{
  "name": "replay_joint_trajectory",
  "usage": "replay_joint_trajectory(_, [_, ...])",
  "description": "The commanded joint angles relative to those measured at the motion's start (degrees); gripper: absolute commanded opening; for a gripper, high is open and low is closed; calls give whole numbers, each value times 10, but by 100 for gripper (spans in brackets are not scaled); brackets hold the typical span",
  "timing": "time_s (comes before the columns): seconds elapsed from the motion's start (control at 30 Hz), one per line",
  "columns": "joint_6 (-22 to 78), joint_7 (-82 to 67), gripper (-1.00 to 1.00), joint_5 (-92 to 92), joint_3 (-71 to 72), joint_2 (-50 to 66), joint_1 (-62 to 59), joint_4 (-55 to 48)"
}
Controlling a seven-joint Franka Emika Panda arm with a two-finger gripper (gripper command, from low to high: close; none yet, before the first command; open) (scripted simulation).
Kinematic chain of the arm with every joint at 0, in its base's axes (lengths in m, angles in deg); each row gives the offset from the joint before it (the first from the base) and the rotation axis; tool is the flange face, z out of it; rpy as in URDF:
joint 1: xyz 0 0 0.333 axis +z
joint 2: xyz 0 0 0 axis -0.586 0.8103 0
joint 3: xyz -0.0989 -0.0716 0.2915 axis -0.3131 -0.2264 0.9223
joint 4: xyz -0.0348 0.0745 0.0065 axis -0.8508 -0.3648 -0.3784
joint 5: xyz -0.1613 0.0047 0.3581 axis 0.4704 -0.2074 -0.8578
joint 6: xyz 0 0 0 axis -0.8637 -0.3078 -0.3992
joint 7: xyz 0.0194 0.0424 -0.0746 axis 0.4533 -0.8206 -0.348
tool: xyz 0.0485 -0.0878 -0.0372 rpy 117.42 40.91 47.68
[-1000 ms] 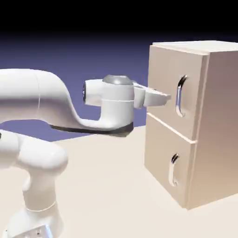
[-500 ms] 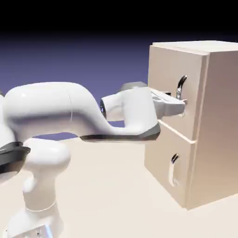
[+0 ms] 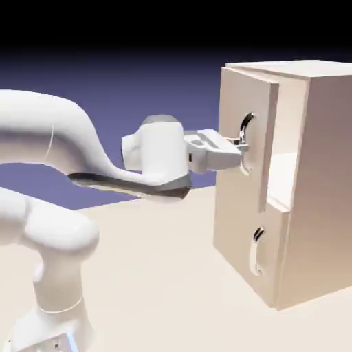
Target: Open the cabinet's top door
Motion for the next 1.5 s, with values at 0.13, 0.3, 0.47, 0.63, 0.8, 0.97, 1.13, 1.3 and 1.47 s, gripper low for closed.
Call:
replay_joint_trajectory(0.13, [23,0,-100,-86,104,-10,-80,39])
replay_joint_trajectory(0.3, [30,-1,-100,-173,208,-25,-155,67])
replay_joint_trajectory(0.47, [25,-7,-100,-266,311,-46,-229,86])
replay_joint_trajectory(0.63, [76,-59,-100,-391,385,-83,-232,112])
replay_joint_trajectory(0.8, [148,-101,-100,-515,462,-105,-215,123])
replay_joint_trajectory(0.97, [242,-128,-100,-640,551,-102,-193,114])
replay_joint_trajectory(1.13, [356,-135,-100,-760,654,-66,-186,74])
replay_joint_trajectory(1.3, [473,-128,-100,-858,758,-5,-214,3])
replay_joint_trajectory(1.47, [587,-112,-100,-931,862,63,-279,-89])
